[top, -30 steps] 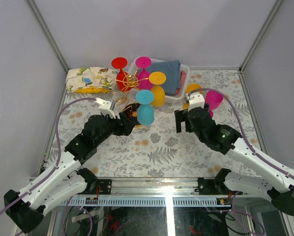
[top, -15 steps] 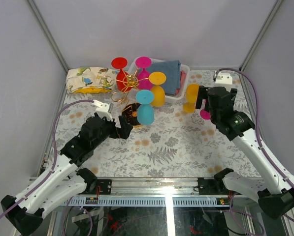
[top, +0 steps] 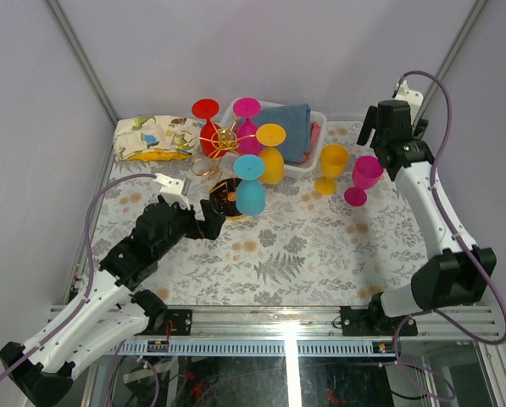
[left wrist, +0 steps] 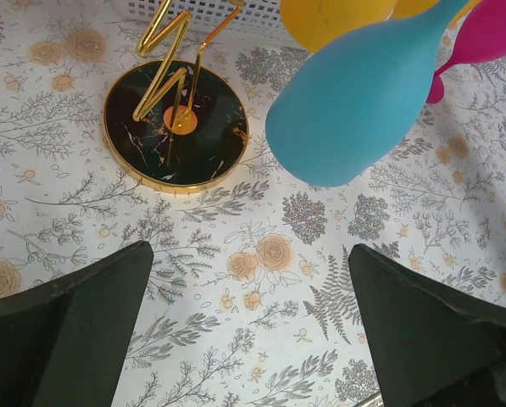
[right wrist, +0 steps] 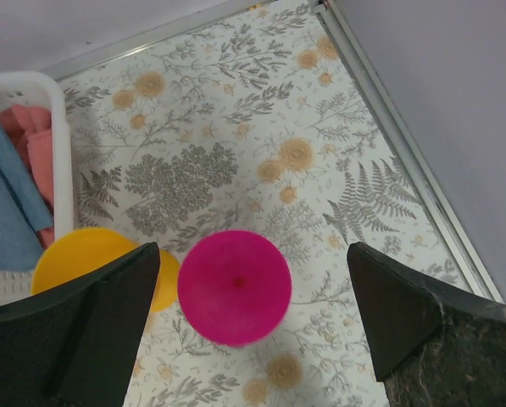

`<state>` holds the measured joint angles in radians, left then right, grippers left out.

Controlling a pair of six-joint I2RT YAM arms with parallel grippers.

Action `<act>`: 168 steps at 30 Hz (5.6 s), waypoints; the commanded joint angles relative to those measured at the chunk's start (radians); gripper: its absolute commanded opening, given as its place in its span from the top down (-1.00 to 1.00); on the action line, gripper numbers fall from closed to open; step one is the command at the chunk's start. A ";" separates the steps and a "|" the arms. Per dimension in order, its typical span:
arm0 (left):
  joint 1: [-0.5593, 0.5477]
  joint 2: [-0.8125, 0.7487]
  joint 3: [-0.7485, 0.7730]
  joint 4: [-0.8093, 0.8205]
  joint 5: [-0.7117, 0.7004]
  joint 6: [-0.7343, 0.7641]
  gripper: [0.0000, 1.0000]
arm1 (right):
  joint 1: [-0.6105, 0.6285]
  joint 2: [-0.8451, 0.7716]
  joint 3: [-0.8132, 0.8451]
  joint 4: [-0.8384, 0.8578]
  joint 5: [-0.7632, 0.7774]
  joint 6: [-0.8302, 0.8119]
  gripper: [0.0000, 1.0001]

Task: Place the wine glass upside down on the wine glass rack
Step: Pick up the wine glass at the center of the board, then turn the wine glass upside down at the wine rack.

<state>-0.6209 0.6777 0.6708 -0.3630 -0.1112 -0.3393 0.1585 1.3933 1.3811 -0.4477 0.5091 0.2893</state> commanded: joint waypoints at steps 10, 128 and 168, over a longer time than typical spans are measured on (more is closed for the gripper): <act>0.005 0.007 0.031 -0.020 -0.020 0.010 -1.00 | -0.100 0.366 0.346 -0.208 -0.218 0.064 -0.98; 0.007 0.140 0.537 0.199 -0.001 -0.013 -0.90 | 0.516 -0.313 0.120 0.303 -0.541 0.365 -0.26; 0.007 0.207 0.465 0.230 -0.019 0.037 1.00 | 0.774 -0.323 -0.032 0.488 -0.475 0.334 -0.42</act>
<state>-0.6205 0.8852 1.1580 -0.1745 -0.1455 -0.3180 0.9230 1.0927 1.3418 -0.0750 0.0616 0.6388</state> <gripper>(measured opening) 0.011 0.774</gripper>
